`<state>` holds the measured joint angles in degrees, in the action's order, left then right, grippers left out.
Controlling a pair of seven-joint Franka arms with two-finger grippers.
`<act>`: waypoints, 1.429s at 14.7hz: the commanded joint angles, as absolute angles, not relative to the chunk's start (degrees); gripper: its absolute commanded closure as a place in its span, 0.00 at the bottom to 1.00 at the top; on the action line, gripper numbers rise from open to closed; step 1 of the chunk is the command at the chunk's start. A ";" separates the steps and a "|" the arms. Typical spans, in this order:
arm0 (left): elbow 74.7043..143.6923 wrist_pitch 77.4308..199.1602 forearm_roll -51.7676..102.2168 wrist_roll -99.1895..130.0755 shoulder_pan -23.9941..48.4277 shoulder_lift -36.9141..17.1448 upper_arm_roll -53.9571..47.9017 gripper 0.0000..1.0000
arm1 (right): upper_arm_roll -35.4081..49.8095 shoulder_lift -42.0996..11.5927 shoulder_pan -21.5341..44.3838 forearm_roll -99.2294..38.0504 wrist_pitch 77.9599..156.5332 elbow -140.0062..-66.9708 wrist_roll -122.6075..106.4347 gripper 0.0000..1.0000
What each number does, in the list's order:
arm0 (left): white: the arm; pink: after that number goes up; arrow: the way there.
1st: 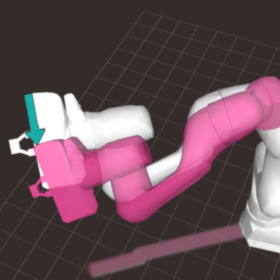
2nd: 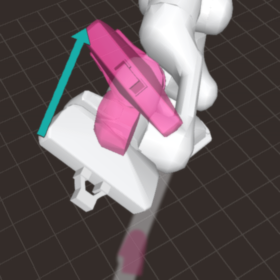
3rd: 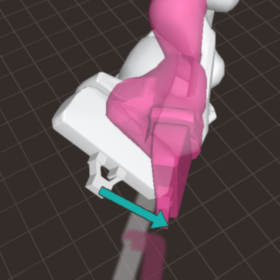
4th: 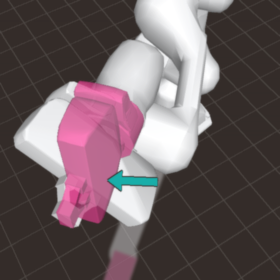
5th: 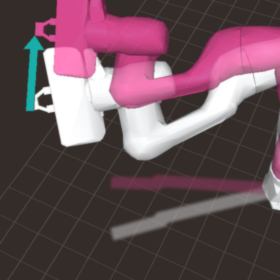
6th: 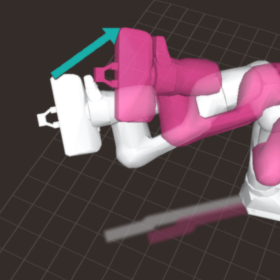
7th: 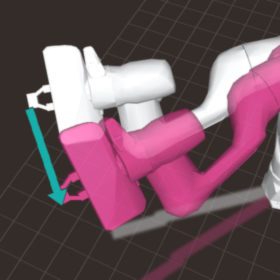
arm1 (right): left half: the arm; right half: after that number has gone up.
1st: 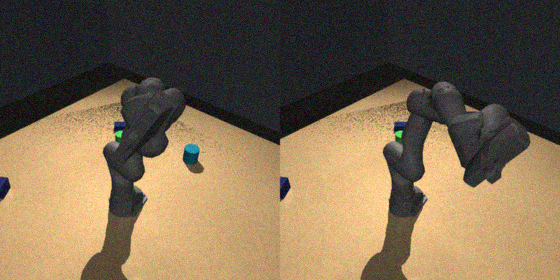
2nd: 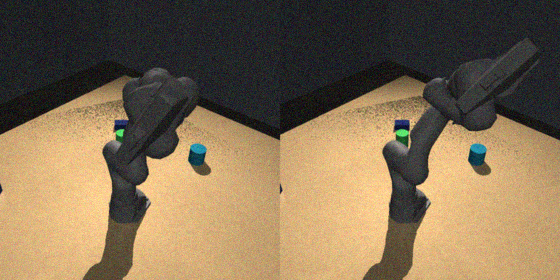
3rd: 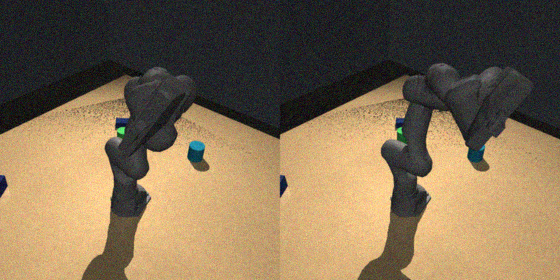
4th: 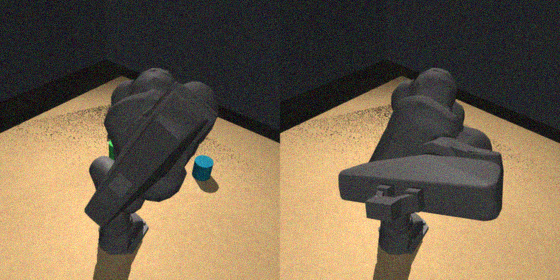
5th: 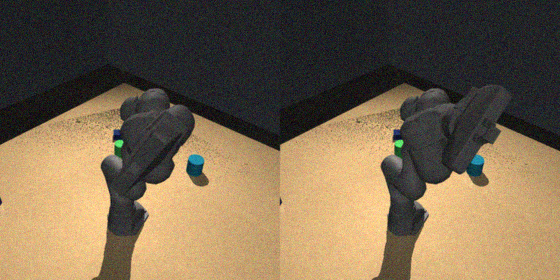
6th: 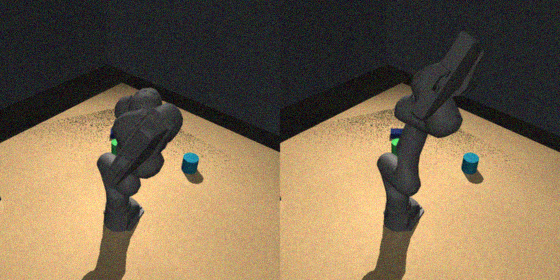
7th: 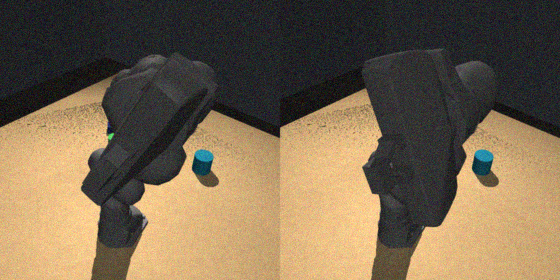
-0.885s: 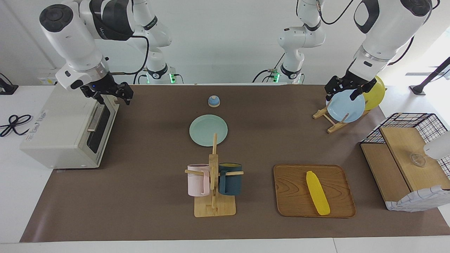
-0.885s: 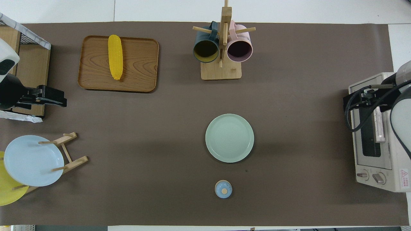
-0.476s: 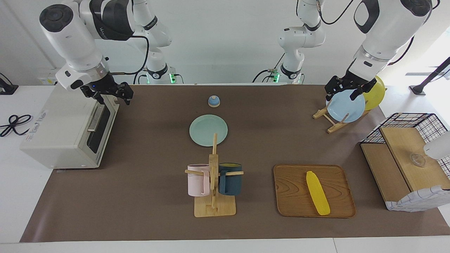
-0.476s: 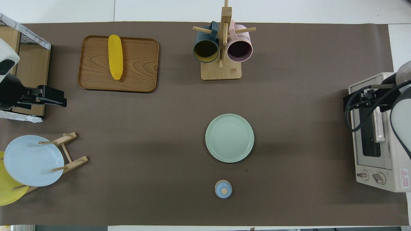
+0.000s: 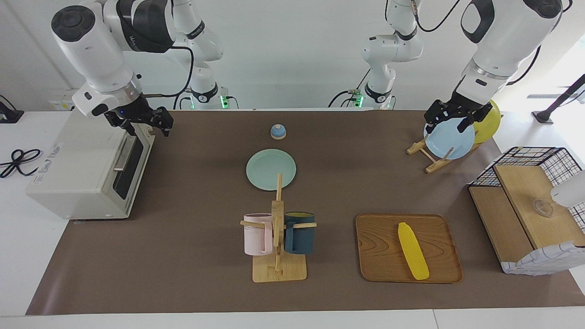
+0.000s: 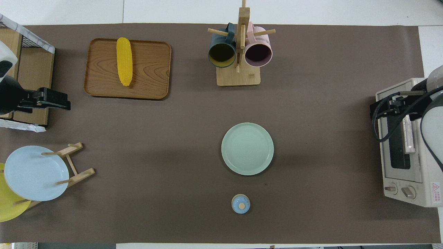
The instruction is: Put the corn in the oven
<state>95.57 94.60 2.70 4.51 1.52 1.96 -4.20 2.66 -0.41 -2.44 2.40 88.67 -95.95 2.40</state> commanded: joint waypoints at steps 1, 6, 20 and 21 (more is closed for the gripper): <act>96.24 98.68 1.93 4.66 0.61 -0.60 -4.92 0.00 | 2.81 -0.18 -2.99 0.70 87.45 -95.45 1.49 0.00; 88.18 104.50 3.43 4.83 1.93 -17.27 -5.01 0.00 | 2.81 0.96 -3.77 0.70 86.83 -95.45 1.14 0.00; 66.62 114.86 2.55 5.19 5.89 -43.15 -2.90 0.00 | 2.46 5.36 -11.69 2.89 103.51 -111.86 -12.74 1.00; 66.53 115.74 2.55 5.19 5.80 -44.20 -2.90 0.00 | 2.46 5.54 -11.69 5.08 105.80 -113.36 -12.83 1.00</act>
<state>68.41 113.79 2.97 4.96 5.26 -41.75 -3.59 2.01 2.65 -11.09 2.97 101.20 -107.35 -11.15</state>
